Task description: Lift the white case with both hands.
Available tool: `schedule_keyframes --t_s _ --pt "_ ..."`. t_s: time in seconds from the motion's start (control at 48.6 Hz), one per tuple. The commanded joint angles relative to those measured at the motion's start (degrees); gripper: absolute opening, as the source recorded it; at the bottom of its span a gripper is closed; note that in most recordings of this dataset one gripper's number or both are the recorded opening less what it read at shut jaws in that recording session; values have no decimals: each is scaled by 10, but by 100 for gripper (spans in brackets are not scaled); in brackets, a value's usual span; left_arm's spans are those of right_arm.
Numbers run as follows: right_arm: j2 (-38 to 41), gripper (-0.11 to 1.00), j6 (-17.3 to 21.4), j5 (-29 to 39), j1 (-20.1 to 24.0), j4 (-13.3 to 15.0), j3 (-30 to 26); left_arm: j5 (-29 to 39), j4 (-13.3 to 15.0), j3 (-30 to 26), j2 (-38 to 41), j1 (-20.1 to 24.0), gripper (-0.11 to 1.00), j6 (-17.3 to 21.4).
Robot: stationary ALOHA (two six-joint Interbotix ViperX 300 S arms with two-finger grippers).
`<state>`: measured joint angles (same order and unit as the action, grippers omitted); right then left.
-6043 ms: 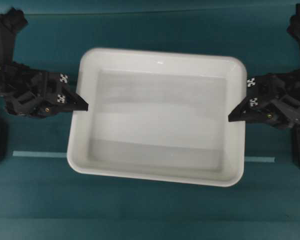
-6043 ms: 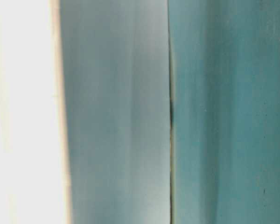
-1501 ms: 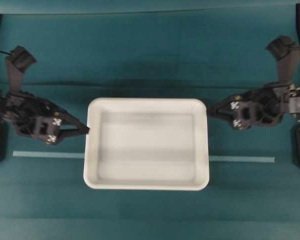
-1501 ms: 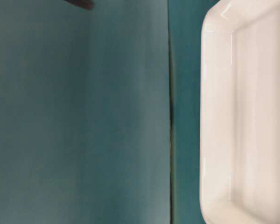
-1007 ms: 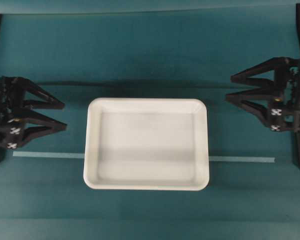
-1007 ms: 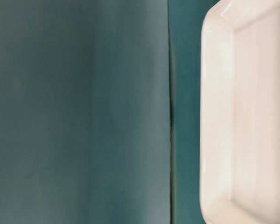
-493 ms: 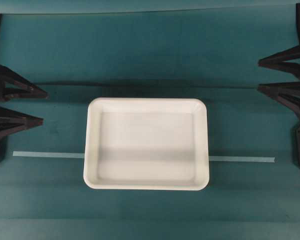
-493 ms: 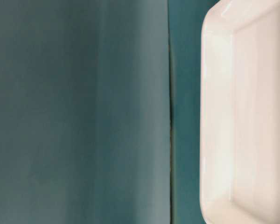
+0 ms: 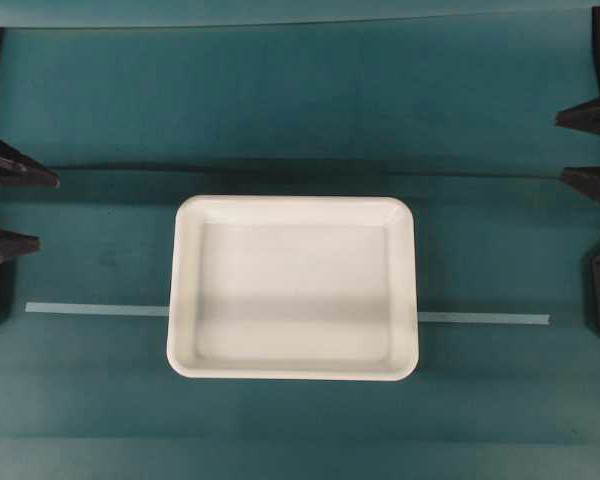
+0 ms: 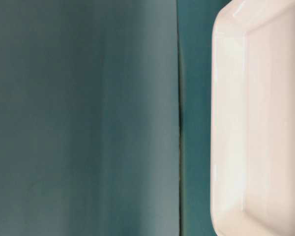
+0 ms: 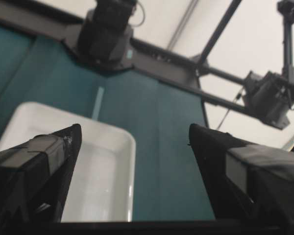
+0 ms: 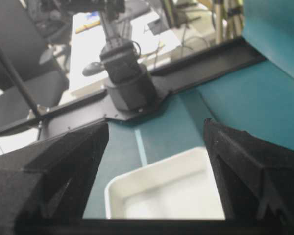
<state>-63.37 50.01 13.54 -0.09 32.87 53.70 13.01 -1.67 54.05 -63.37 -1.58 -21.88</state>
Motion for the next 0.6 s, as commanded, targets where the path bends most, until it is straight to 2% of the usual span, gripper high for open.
schedule_keyframes --t_s 0.0,0.576 --pt "4 84 -5 -2 6 3 -4 -2 -2 -17 9 -2 94 1" --pt "2 84 -5 7 7 3 -4 0 -2 -16 8 -2 94 -1"
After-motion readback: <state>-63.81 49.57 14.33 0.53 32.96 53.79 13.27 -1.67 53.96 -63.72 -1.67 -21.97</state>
